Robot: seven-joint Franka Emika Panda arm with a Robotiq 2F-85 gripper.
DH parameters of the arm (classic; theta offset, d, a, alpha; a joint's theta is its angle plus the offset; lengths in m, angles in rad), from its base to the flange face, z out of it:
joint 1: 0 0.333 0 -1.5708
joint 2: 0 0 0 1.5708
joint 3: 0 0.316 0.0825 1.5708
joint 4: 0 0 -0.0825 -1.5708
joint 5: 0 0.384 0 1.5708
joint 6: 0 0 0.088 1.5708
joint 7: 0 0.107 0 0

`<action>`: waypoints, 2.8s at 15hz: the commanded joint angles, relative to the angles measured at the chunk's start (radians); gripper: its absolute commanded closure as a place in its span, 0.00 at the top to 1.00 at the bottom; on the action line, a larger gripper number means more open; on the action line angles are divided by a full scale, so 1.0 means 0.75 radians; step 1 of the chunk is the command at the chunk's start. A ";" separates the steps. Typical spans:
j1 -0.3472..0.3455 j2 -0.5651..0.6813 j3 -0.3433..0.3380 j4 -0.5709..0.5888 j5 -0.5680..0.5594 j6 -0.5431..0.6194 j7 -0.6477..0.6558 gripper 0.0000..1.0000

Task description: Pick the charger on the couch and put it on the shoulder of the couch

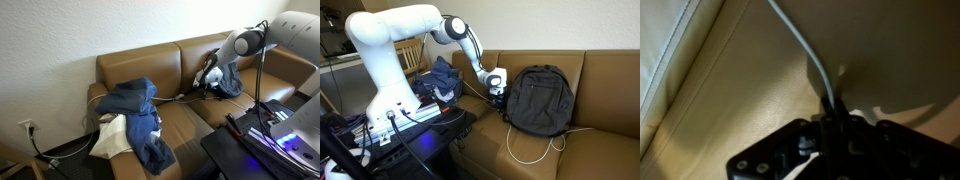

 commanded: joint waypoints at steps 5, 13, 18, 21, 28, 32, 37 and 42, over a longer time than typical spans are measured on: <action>-0.122 0.004 0.177 0.067 -0.005 0.099 -0.034 0.01; -0.261 -0.431 0.573 -0.500 0.086 0.572 -0.511 0.01; -0.266 -0.452 0.687 -0.516 0.203 0.760 -0.663 0.04; -0.244 -0.440 0.658 -0.496 0.218 0.746 -0.662 0.01; -0.268 -0.671 1.015 -0.799 0.143 0.903 -0.942 0.01; -0.297 -0.817 1.220 -0.943 0.093 1.096 -1.014 0.01; -0.252 -0.883 1.248 -0.868 0.070 1.080 -0.966 0.04; -0.217 -0.870 1.264 -0.816 0.030 0.968 -0.999 0.01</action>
